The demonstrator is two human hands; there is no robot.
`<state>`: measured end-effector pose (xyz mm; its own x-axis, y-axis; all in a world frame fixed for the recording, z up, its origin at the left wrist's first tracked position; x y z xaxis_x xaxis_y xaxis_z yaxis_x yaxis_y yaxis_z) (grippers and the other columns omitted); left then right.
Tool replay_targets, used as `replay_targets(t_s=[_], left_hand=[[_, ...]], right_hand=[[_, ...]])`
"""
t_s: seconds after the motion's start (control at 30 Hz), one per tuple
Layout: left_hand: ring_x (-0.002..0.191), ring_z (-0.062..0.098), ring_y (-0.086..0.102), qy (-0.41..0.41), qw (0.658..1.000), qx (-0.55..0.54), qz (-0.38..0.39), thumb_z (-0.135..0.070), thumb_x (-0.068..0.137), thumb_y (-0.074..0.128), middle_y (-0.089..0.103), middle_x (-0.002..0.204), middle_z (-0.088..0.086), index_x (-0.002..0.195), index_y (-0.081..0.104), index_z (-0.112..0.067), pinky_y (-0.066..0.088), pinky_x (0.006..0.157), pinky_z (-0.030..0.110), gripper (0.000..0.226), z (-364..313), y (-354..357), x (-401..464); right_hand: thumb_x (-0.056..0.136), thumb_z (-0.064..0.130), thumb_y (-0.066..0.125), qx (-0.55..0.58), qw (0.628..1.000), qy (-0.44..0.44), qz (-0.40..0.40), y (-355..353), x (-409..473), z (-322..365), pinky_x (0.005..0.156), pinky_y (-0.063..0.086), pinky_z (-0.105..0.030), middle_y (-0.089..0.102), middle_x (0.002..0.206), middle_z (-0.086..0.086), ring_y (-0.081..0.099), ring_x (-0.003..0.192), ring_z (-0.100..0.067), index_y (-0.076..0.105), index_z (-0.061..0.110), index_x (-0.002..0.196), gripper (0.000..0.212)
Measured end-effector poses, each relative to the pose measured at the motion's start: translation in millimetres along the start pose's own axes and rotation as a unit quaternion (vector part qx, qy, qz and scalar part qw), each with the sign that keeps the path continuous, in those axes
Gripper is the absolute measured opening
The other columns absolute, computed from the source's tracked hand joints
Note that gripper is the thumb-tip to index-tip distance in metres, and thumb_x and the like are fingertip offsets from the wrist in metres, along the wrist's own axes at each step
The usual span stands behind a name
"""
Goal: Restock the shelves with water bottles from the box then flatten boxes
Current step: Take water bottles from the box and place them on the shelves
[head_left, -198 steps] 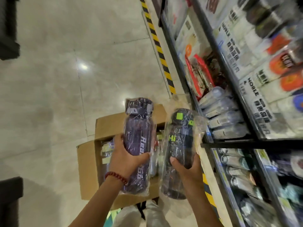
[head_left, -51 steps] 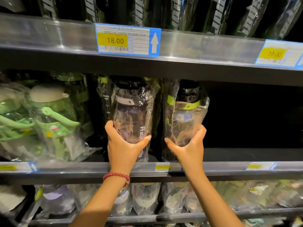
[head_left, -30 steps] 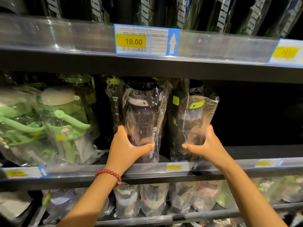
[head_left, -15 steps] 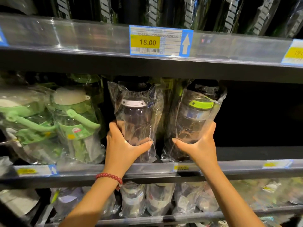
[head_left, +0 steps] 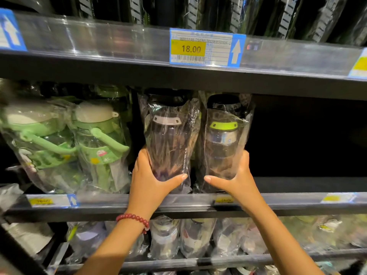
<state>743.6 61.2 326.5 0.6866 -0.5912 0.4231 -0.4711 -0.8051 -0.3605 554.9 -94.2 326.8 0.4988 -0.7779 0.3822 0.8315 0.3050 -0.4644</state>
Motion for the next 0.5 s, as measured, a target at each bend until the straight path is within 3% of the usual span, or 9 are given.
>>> replay_targets(t_s=[0.1, 0.2, 0.3, 0.43, 0.5], left_hand=[[0.123, 0.018, 0.043, 0.007, 0.999, 0.037, 0.002, -0.048, 0.051, 0.085, 0.045, 0.133, 0.0, 0.134, 0.032, -0.019, 0.041, 0.101, 0.036, 0.103, 1, 1, -2], [0.119, 0.022, 0.047, 0.008, 0.999, 0.051, 0.002, -0.042, 0.053, 0.086, 0.048, 0.13, 0.003, 0.13, 0.032, -0.017, 0.044, 0.096, 0.038, 0.097, -1, 3, -1], [0.116, 0.023, 0.05, 0.007, 0.999, 0.048, -0.002, -0.038, 0.053, 0.088, 0.051, 0.127, 0.002, 0.124, 0.033, -0.019, 0.046, 0.094, 0.039, 0.092, 0, 1, 1], [0.115, 0.021, 0.051, 0.015, 0.999, 0.038, -0.006, -0.034, 0.053, 0.09, 0.049, 0.121, -0.006, 0.112, 0.027, -0.032, 0.045, 0.093, 0.033, 0.086, 0, -5, 4], [0.116, 0.02, 0.051, 0.017, 0.999, 0.036, -0.01, -0.031, 0.053, 0.09, 0.045, 0.118, -0.009, 0.114, 0.027, -0.03, 0.042, 0.09, 0.027, 0.087, 0, -9, 4]], right_hand=[[0.055, 0.05, 0.085, -0.06, 0.998, 0.017, 0.019, -2, 1, -7, 0.099, 0.041, -0.041, 0.041, 0.121, 0.01, 0.038, 0.121, -0.018, 0.029, 0.031, 0.115, 0.084], [0.062, 0.035, 0.087, -0.027, 0.998, 0.025, 0.043, 2, 2, -4, 0.08, 0.041, -0.01, 0.044, 0.111, 0.022, 0.048, 0.109, -0.009, 0.027, 0.029, 0.12, 0.084], [0.066, 0.027, 0.087, -0.026, 0.999, 0.021, 0.033, 2, 3, 4, 0.072, 0.034, -0.005, 0.036, 0.105, 0.035, 0.047, 0.101, -0.002, 0.025, 0.021, 0.131, 0.09], [0.066, 0.024, 0.086, -0.013, 0.999, 0.024, 0.026, 10, 4, 6, 0.066, 0.038, 0.002, 0.04, 0.1, 0.03, 0.048, 0.096, -0.003, 0.03, 0.022, 0.124, 0.081], [0.067, 0.022, 0.086, 0.006, 0.999, 0.03, 0.019, 15, 5, 8, 0.065, 0.036, 0.004, 0.04, 0.099, 0.028, 0.048, 0.088, 0.0, 0.029, 0.022, 0.119, 0.077]])
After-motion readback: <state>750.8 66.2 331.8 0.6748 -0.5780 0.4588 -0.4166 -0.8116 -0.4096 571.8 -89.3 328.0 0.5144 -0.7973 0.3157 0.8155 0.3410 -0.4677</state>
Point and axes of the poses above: each hand's wrist, its own x-axis towards the middle knuckle, its own y-axis out of the palm, z = x × y, the point moved 10 cm from there along x, towards the middle knuckle
